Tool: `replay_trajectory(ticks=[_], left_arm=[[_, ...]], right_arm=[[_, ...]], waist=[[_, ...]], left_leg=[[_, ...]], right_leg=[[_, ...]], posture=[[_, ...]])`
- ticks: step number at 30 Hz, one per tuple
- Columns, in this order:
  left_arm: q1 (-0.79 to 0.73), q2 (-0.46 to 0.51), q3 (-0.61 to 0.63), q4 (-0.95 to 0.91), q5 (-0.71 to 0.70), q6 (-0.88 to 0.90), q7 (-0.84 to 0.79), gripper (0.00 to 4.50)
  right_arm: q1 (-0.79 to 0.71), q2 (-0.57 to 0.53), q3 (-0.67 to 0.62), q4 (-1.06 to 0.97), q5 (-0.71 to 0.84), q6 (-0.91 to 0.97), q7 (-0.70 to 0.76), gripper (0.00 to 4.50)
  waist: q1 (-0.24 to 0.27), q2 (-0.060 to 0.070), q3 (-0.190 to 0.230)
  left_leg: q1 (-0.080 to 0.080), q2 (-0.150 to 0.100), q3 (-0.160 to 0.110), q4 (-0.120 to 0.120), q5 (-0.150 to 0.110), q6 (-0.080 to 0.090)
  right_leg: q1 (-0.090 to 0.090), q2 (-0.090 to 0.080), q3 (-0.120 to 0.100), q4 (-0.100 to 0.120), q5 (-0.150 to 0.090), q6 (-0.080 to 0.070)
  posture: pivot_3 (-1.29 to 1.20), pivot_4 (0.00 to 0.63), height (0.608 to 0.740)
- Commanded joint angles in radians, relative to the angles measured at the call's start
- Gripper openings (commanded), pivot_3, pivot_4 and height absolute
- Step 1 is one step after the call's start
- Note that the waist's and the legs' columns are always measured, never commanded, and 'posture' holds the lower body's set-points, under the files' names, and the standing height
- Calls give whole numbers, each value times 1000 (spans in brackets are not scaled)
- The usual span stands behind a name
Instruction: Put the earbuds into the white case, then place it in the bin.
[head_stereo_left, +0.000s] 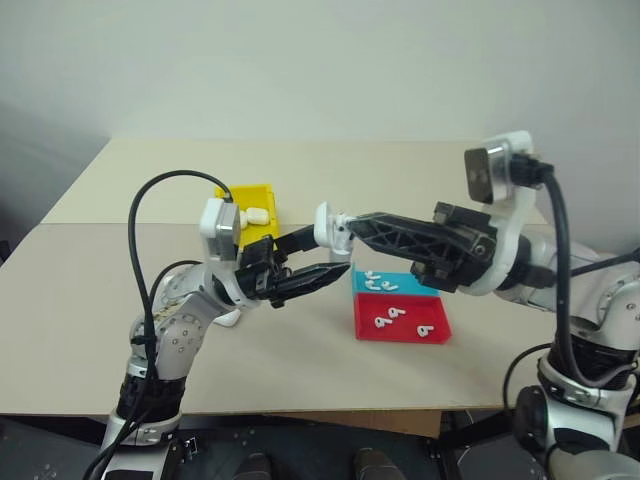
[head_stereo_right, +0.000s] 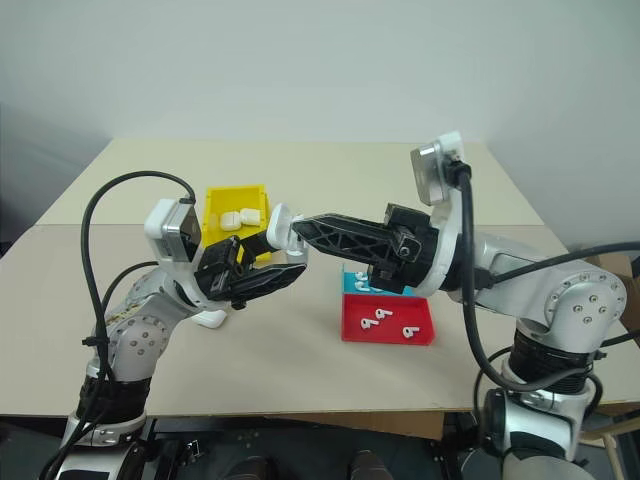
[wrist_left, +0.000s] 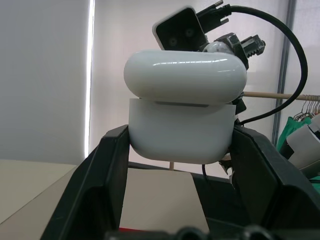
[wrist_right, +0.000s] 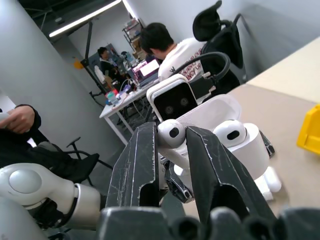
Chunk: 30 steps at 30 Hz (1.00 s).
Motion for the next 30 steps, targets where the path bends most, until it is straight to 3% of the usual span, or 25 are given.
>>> replay_trajectory(ticks=[1,10,19,28,30], left_arm=[[-17,-7,3,-17,0,-17,-6,2754],[-23,-14,2,-16,6,-24,-9,2754],[-24,-21,6,-15,16,-27,-10,2754],[-26,-21,12,-22,14,-21,-9,2754],[-27,-21,12,-22,14,-20,-8,2754]], right_arm=[[0,-55,41,-8,62,-83,-9,653],[21,-147,121,-21,0,-143,31,653],[42,-178,141,-46,-111,-156,168,653],[53,-194,156,-78,-129,-185,158,3697],[57,-193,157,-87,-141,-194,165,3966]], waist=[[-2,0,0],[-1,0,0],[3,0,0],[11,0,0],[13,0,0]], left_leg=[[0,0,0,0,0,0],[-1,0,0,0,0,0],[-1,0,0,0,0,0],[-2,0,0,0,0,0],[-2,0,0,0,0,0]], right_leg=[[0,0,0,0,0,0],[-1,0,0,0,0,0],[-1,0,0,-1,0,0],[-1,0,0,-1,0,0],[-1,0,0,-1,0,0]], posture=[[0,150,740],[0,150,740],[0,150,740],[0,150,740],[0,150,740]])
